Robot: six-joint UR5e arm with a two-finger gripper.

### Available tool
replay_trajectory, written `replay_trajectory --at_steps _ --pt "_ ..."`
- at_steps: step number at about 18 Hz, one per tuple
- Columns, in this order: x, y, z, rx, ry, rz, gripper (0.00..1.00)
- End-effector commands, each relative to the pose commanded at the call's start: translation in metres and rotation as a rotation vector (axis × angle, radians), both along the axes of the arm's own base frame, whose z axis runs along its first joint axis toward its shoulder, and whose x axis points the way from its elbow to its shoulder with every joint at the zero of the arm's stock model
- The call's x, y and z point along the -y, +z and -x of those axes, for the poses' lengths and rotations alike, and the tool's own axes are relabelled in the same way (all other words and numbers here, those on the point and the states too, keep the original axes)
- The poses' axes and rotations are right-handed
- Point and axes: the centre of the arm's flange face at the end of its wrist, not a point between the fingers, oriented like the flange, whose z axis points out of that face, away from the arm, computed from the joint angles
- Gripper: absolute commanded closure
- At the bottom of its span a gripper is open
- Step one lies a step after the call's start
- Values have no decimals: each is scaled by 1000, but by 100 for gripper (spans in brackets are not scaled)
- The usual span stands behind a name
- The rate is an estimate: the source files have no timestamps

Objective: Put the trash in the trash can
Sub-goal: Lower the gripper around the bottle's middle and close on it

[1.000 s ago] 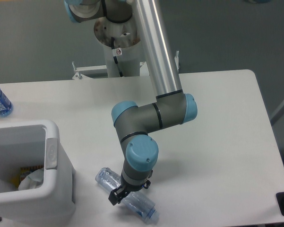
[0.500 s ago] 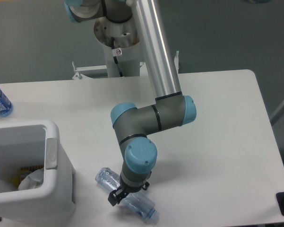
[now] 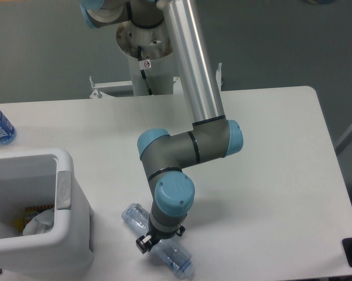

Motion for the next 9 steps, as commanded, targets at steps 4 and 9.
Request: replay_trajectory --at_steps 4,9 --pt "1 0 -1 0 0 2 30" --pt "2 -1 -1 1 -1 3 36"
